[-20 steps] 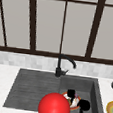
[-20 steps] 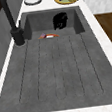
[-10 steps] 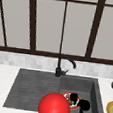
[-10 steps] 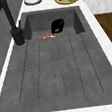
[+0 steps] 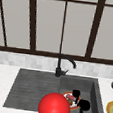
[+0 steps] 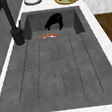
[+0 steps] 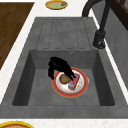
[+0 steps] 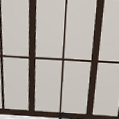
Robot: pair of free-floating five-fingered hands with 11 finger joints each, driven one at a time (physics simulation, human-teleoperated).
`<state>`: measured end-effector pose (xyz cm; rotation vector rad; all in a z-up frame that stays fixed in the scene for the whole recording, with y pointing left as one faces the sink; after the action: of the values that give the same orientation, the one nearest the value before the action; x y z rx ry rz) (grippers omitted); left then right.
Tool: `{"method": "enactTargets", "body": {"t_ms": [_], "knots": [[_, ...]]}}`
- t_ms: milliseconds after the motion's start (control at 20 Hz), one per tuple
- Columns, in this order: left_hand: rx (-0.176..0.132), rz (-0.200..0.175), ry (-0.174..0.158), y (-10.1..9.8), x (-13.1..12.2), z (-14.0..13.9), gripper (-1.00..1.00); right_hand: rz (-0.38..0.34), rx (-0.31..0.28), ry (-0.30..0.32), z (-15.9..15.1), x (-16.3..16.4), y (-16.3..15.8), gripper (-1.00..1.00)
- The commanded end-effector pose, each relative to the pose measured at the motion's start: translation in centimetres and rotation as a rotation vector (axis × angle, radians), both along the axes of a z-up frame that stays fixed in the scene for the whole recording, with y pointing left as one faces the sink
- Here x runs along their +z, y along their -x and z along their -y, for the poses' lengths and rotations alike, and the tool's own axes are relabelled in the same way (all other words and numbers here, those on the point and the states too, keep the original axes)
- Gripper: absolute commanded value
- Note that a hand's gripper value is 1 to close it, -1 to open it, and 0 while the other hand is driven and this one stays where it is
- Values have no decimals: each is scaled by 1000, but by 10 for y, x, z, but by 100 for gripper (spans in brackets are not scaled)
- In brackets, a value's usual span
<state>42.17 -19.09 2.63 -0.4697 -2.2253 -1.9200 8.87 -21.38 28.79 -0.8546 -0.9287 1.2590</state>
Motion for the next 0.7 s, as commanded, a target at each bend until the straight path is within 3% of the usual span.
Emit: {"method": "enactTargets", "body": {"t_ms": [0,150,350,650], "knots": [[-2,-6,0,-5,11,-2,-100,0,0,0,0,0,0,0],[-8,-33,-12,1,16,-18,-100,0,0,0,0,0,0,0],[-14,-15,42,5,29,-42,-100,0,0,0,0,0,0,0],[-28,-5,55,5,54,-66,-100,0,0,0,0,0,0,0]]}}
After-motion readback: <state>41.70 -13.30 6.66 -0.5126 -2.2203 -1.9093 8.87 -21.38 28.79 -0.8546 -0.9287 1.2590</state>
